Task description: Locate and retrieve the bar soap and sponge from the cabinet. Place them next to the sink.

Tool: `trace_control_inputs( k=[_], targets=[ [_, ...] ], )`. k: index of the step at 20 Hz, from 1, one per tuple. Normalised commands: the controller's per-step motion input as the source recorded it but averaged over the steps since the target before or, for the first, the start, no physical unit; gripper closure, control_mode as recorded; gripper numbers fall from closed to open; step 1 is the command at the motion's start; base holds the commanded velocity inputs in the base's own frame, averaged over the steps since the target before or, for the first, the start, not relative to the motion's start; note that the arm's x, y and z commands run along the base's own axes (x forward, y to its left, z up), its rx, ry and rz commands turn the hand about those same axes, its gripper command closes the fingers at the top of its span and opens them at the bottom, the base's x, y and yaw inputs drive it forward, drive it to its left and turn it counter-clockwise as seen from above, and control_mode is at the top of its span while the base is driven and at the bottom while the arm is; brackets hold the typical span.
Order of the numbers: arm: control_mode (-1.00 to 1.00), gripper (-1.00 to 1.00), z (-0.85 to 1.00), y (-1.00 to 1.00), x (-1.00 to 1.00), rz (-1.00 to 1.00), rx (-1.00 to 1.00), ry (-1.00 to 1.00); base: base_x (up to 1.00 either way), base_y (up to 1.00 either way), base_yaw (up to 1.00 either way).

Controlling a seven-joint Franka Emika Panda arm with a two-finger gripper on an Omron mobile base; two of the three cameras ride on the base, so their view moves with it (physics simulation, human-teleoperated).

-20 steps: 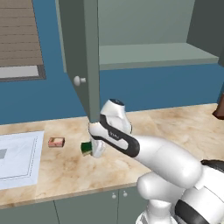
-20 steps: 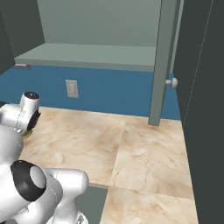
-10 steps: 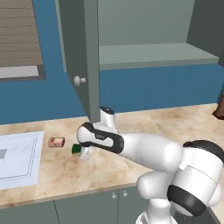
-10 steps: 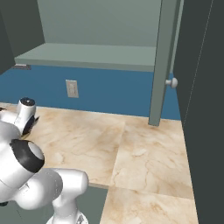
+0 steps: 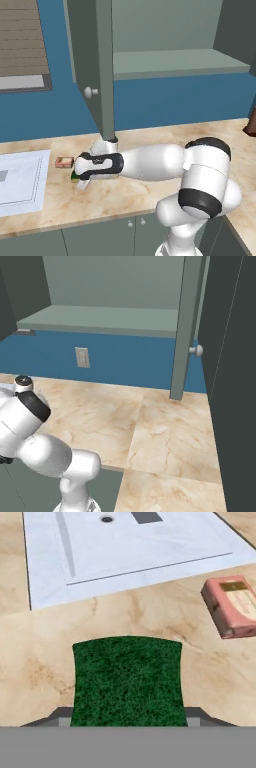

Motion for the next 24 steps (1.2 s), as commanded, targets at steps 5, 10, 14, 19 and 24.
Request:
trace_control_inputs(
  k=[5, 10, 14, 19, 24],
  targets=[
    [-1.00, 1.00, -0.35, 0.36, 0.36, 0.00, 0.01, 0.00, 0.00, 0.00, 0.00],
    [-1.00, 1.00, -0.26, 0.11, 0.32, 0.00, 0.05, -0.01, 0.00, 0.00, 0.00],
    [-1.00, 1.00, -0.28, 0.23, 0.08, -0.01, 0.03, 0.00, 0.00, 0.00, 0.00],
    [-1.00, -1.00, -0.29, 0.31, 0.09, -0.04, 0.03, 0.00, 0.00, 0.00, 0.00],
    [-1.00, -1.00, -0.23, 0.34, 0.23, -0.05, 0.00, -0.03, 0.00, 0.00, 0.00]
  ],
)
